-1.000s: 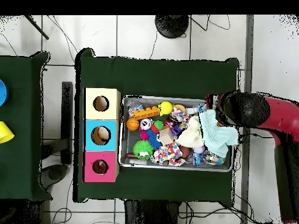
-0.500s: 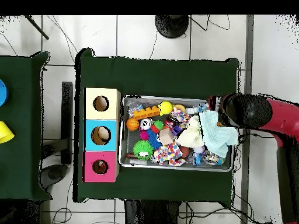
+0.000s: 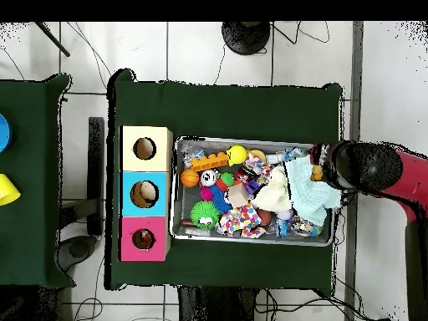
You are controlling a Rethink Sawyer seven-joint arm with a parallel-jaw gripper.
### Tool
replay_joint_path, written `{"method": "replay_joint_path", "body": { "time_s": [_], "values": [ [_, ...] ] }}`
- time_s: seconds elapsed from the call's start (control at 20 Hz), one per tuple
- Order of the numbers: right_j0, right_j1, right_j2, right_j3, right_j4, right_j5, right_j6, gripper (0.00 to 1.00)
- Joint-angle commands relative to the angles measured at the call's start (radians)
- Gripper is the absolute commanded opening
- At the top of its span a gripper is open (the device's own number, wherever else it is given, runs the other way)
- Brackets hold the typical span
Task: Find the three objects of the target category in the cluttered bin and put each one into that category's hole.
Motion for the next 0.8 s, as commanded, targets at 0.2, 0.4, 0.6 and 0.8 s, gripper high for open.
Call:
{"method": "replay_joint_path", "body": {
  "time_s": [0.2, 0.4, 0.6, 0.8],
  "values": [
    [0.060, 0.005, -0.131, 0.020, 0.108, -0.065, 0.336, 1.00],
    [0.085, 0.009, -0.181, 0.029, 0.179, -0.068, 0.408, 1.00],
    [0.103, 0.016, -0.221, 0.037, 0.230, -0.093, 0.448, 1.00],
    [0.123, 0.014, -0.255, 0.057, 0.281, -0.118, 0.504, 1.00]
  ]
}}
